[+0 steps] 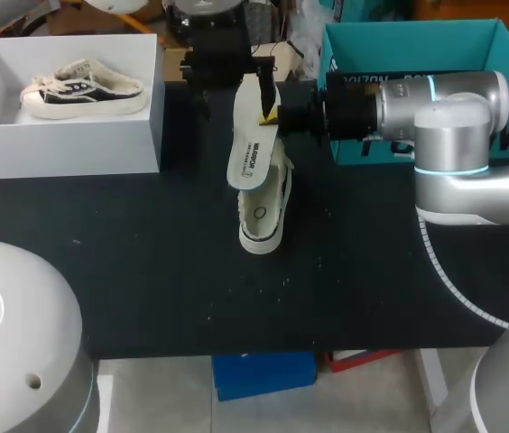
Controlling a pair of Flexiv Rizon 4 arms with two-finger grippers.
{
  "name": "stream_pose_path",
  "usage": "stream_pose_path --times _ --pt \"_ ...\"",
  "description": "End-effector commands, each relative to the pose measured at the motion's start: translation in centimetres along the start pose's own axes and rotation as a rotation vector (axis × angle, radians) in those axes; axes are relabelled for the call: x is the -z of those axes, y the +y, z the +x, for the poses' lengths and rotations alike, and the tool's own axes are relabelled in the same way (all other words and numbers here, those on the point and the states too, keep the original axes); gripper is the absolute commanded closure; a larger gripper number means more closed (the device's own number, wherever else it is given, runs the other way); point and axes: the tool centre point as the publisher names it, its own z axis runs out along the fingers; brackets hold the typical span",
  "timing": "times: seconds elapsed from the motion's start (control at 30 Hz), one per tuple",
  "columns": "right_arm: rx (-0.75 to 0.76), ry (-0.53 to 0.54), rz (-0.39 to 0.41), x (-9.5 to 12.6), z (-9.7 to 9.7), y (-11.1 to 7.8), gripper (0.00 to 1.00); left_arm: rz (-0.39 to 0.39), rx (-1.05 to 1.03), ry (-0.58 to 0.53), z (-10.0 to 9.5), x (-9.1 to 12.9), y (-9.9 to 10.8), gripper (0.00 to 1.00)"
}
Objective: Take the shoe out of the shoebox, open the shoe tongue, remove and reinsert the insole, then place the shoe into the shoebox
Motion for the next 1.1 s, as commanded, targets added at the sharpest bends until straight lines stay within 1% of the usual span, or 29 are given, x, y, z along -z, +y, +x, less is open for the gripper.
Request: stream_pose_path --times 0.03,0.07,0.17,0.3,0.4,0.47,0.5,0.53,0.63,0.67,0.7,0.73,0.8,1.1 --pt "0.0 -0.001 -0.003 -0.1 0.0 0.0 1.0 -0.084 0.002 0.002 0.2 0.0 -2.1 0.0" --pt "0.0 -0.001 -0.003 -0.1 0.0 0.0 1.0 -0.083 0.002 0.0 0.1 -0.2 -2.7 0.0" --pt "0.0 -0.001 -0.003 -0.1 0.0 0.0 1.0 -0.082 0.0 -0.01 -0.1 -0.4 -3.4 0.0" --pt "0.0 -0.001 -0.003 -0.1 0.0 0.0 1.0 -0.117 -0.026 -0.032 -0.2 -0.3 -3.9 0.0" --pt "0.0 -0.001 -0.003 -0.1 0.0 0.0 1.0 -0.188 -0.053 -0.204 0.7 -0.1 -4.2 0.0" --pt "0.0 -0.001 -0.003 -0.1 0.0 0.0 1.0 -0.217 -0.068 -0.274 1.1 0.0 -4.3 0.0" --pt "0.0 -0.001 -0.003 -0.1 0.0 0.0 1.0 -0.243 -0.079 -0.352 1.5 0.1 -4.4 0.0" --pt "0.0 -0.001 -0.003 -0.1 0.0 0.0 1.0 -0.261 -0.09 -0.467 1.9 0.2 -4.5 0.0" --pt "0.0 -0.001 -0.003 -0.1 0.0 0.0 1.0 -0.28 -0.081 -0.602 2.9 0.0 -4.5 0.0" --pt "0.0 -0.001 -0.003 -0.1 0.0 0.0 1.0 -0.281 -0.078 -0.612 3.0 0.0 -4.5 0.0" --pt "0.0 -0.001 -0.003 -0.1 0.0 0.0 1.0 -0.285 -0.066 -0.672 3.4 -0.1 -4.4 0.0" --pt "0.0 -0.001 -0.003 -0.1 0.0 0.0 1.0 -0.28 -0.06 -0.705 3.6 -0.2 -4.4 0.0" --pt "0.0 -0.001 -0.003 -0.1 0.0 0.0 1.0 -0.256 -0.036 -0.815 4.4 -0.5 -4.0 0.0" --pt "0.0 -0.001 -0.003 -0.1 0.0 0.0 1.0 -0.256 -0.036 -0.815 4.4 -0.5 -4.0 0.0"
